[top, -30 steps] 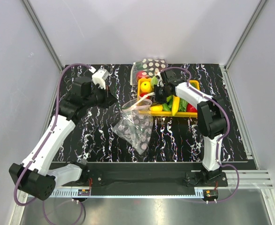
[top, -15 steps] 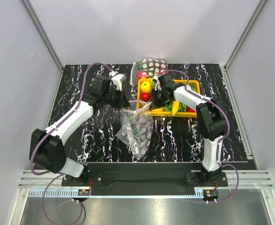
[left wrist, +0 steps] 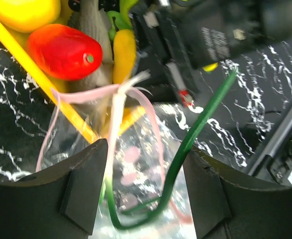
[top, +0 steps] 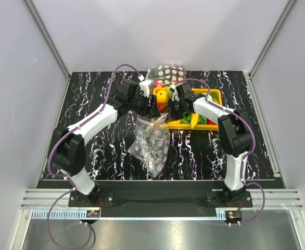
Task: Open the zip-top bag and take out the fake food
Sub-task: Pick up the fake vegetable from the zipper food storage bag.
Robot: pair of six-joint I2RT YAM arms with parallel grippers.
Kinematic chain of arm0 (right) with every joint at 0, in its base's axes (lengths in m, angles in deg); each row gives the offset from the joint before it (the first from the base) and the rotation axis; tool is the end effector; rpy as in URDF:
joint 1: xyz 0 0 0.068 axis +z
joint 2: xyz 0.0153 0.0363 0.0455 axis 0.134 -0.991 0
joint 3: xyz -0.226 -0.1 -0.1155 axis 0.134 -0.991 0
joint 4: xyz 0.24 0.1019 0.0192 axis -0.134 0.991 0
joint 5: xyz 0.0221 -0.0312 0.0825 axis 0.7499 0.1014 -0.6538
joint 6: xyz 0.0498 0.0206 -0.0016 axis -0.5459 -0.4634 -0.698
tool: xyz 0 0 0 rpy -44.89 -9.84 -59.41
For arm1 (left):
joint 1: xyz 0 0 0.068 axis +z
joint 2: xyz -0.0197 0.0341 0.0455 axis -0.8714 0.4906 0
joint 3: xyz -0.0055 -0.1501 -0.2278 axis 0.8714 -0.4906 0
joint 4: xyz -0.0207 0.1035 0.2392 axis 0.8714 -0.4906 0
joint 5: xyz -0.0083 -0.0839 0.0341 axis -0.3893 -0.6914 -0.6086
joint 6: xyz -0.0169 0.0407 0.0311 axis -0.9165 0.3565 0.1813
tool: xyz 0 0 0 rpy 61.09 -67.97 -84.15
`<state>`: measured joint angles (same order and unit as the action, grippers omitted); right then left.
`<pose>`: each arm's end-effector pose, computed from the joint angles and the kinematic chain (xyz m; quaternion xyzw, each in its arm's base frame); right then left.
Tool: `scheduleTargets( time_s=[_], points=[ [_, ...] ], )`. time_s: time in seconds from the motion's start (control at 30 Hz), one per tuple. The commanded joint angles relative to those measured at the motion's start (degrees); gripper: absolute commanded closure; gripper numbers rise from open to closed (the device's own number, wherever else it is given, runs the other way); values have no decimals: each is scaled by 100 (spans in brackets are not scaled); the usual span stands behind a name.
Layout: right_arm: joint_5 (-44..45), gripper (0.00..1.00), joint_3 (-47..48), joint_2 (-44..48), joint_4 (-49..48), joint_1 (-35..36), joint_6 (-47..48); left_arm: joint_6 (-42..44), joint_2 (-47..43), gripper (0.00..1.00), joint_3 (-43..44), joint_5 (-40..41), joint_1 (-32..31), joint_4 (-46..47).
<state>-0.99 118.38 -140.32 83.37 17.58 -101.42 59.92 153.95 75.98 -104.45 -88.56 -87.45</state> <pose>0.3817 0.1961 0.1893 -0.0891 0.9339 0.2938 0.1831 0.3225 -0.1898 0.2834 0.2296 0.8483 -0.3455 0.3292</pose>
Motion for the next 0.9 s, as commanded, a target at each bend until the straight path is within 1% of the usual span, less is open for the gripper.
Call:
scheduleTargets(
  time_s=[0.0,0.1,0.23,0.5,0.77,0.87],
  points=[
    [-222,100,-93,353,-317,47,-89,186,375,35,316,-21,-44,398],
    [-293,100,-111,371,-370,56,-107,230,683,37,562,146,-53,302],
    [-345,100,-172,406,-440,47,-116,300,903,38,651,243,-53,319],
    [-451,100,-190,398,-520,48,-116,327,1150,39,555,305,-114,337],
    [-547,100,-190,433,-616,47,-186,441,1369,39,467,735,-273,240],
    [-609,100,-260,503,-660,47,-221,415,1527,37,563,832,-291,231]
  ],
)
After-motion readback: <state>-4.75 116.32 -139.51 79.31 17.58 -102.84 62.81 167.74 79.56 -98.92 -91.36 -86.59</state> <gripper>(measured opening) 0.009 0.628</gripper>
